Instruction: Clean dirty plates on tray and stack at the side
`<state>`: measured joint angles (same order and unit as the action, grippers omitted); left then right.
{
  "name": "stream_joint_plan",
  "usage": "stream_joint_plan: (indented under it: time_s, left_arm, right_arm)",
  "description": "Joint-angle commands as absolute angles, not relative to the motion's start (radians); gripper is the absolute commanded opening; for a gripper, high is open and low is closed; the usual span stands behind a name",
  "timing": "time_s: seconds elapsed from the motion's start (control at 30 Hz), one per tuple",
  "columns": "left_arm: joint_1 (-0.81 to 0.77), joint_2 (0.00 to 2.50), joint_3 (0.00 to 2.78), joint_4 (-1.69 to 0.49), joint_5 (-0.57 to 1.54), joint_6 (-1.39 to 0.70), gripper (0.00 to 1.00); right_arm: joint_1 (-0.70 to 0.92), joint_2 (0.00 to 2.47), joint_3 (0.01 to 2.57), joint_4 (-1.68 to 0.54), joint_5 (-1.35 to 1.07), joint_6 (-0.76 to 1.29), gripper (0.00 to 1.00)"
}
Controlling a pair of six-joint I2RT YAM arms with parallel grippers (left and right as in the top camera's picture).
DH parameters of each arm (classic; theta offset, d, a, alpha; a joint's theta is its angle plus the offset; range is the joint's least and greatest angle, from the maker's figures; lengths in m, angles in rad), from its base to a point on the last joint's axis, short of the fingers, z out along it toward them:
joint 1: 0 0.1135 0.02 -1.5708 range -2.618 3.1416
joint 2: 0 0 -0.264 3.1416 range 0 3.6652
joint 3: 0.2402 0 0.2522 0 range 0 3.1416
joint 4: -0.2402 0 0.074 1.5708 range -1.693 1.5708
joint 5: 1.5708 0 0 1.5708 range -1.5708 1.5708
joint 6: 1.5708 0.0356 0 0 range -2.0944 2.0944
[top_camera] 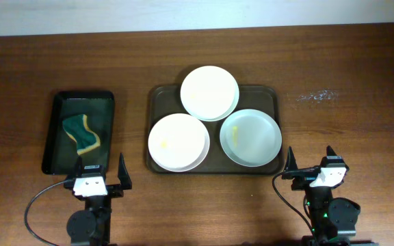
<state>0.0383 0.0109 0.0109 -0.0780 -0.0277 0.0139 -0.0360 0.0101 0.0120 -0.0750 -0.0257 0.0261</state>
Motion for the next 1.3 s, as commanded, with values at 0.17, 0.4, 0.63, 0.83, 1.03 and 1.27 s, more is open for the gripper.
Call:
stream_joint_plan:
  time_s: [0.17, 0.4, 0.63, 0.83, 1.03, 1.27]
  left_arm:
    - [0.033, 0.006, 0.009, -0.081, -0.046, 0.004, 0.99]
    - [0.033, 0.006, 0.009, -0.081, -0.046, 0.004, 0.99]
    - [0.033, 0.006, 0.009, -0.081, -0.046, 0.004, 0.99]
    - [0.033, 0.006, 0.009, -0.081, -0.046, 0.004, 0.99]
    - [0.033, 0.006, 0.009, -0.081, -0.046, 0.004, 0.99]
    - [0.032, 0.007, 0.01, -0.069, 0.149, -0.102, 0.99]
  right_arm:
    - [-0.041, 0.005, 0.006, -0.079, -0.021, 0.03, 0.98]
    - [-0.041, 0.005, 0.006, -0.079, -0.021, 0.03, 0.98]
    - [-0.041, 0.005, 0.006, -0.079, -0.021, 0.03, 0.98]
    - [-0.041, 0.005, 0.006, -0.079, -0.021, 0.03, 0.98]
    - [-0.041, 0.005, 0.006, -0.079, -0.021, 0.03, 0.98]
    - [-0.041, 0.005, 0.006, -0.079, -0.021, 0.03, 0.98]
